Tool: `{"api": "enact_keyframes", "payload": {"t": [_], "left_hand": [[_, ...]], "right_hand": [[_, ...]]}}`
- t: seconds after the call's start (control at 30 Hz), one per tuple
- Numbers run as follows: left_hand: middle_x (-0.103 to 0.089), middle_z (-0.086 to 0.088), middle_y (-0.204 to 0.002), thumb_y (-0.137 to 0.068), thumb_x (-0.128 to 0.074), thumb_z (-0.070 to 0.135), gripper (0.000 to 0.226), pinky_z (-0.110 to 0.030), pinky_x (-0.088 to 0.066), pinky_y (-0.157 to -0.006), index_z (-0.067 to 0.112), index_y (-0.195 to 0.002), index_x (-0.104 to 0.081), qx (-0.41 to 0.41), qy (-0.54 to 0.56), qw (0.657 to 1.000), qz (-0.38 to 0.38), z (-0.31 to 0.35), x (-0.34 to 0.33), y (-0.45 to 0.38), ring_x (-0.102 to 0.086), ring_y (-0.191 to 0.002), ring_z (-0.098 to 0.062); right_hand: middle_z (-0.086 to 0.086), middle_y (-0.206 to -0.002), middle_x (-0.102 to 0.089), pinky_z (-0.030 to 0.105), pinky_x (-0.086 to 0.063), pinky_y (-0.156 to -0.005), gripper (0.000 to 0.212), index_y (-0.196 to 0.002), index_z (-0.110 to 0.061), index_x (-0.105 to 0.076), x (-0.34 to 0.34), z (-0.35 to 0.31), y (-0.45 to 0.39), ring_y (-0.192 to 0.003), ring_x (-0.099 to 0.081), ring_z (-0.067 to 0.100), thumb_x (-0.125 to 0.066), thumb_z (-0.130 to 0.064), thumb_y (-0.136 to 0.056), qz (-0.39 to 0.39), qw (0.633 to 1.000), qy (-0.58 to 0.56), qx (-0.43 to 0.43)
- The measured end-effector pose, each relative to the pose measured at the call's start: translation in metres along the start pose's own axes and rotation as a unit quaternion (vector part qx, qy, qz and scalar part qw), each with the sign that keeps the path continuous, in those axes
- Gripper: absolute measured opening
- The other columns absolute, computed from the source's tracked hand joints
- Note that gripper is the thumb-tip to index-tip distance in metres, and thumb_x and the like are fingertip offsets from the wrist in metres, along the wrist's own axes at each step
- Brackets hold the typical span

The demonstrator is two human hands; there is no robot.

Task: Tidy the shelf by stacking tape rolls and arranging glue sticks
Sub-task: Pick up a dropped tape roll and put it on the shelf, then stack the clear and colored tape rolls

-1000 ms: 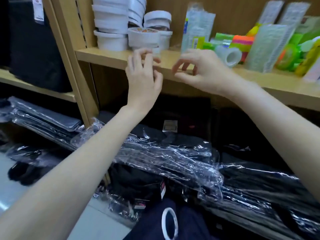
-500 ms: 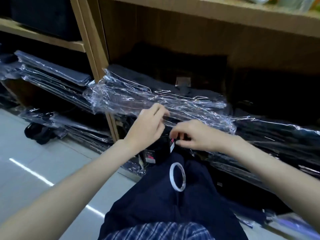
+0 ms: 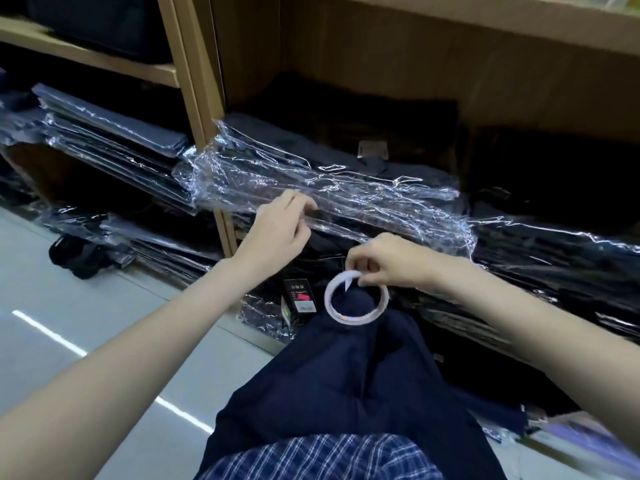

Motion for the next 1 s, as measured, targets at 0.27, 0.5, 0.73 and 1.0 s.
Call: {"api": "enact_keyframes", "payload": {"t": [0.27,0.5,0.73,1.0], "left_hand": [[-0.056,-0.004,-0.105,-0.093,-0.043,0.011,0.022,-0.045,-0.040,-0.095,0.007,-0.110,-0.057,0.010,0.060,0.982,0.178,0.027,0.125,-0.099,-0.054,-0.096,-0.018],[-0.056,-0.013,-0.109,-0.087,-0.048,0.004,0.024,-0.027,-0.036,-0.086,0.003,-0.110,-0.055,0.017,0.065,0.962,0.263,0.038,0.199,-0.194,-0.052,-0.102,-0.023],[-0.050,-0.014,-0.119,-0.089,-0.048,0.006,0.032,-0.020,-0.031,-0.089,0.005,-0.121,-0.050,0.022,0.044,0.963,0.264,0.028,0.209,-0.237,-0.048,-0.111,-0.023],[-0.040,-0.006,-0.139,-0.090,-0.045,0.005,0.045,-0.028,-0.026,-0.106,0.015,-0.134,-0.044,-0.012,-0.002,0.980,0.201,0.036,0.186,-0.259,-0.035,-0.130,-0.021]], "right_hand": [[0.001,-0.076,-0.060,0.016,-0.039,-0.059,0.037,-0.111,-0.011,-0.045,0.249,-0.003,0.046,-0.058,-0.054,0.003,-0.068,-0.015,-0.082,0.339,0.939,-0.035,-0.035],[0.004,-0.068,-0.059,0.018,-0.045,-0.043,0.019,-0.077,-0.018,-0.047,0.373,0.041,0.041,-0.041,-0.059,0.004,-0.061,-0.006,-0.083,0.513,0.837,-0.169,-0.084],[0.011,-0.085,-0.048,0.016,-0.053,-0.050,0.005,-0.096,-0.005,-0.052,0.398,0.089,-0.061,-0.059,-0.058,0.012,-0.054,-0.009,-0.093,0.465,0.703,-0.535,-0.056],[0.010,-0.084,-0.054,0.019,-0.054,-0.066,0.010,-0.098,-0.004,-0.057,0.392,0.102,-0.062,-0.075,-0.054,0.016,-0.049,-0.006,-0.093,0.432,0.758,-0.481,-0.087]]}}
Point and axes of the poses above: each hand's wrist, its own y-axis away from the middle knuckle, its own x-axis out of the back of the hand, z = x × y, the point moved 10 cm from there along -y, towards the middle knuckle
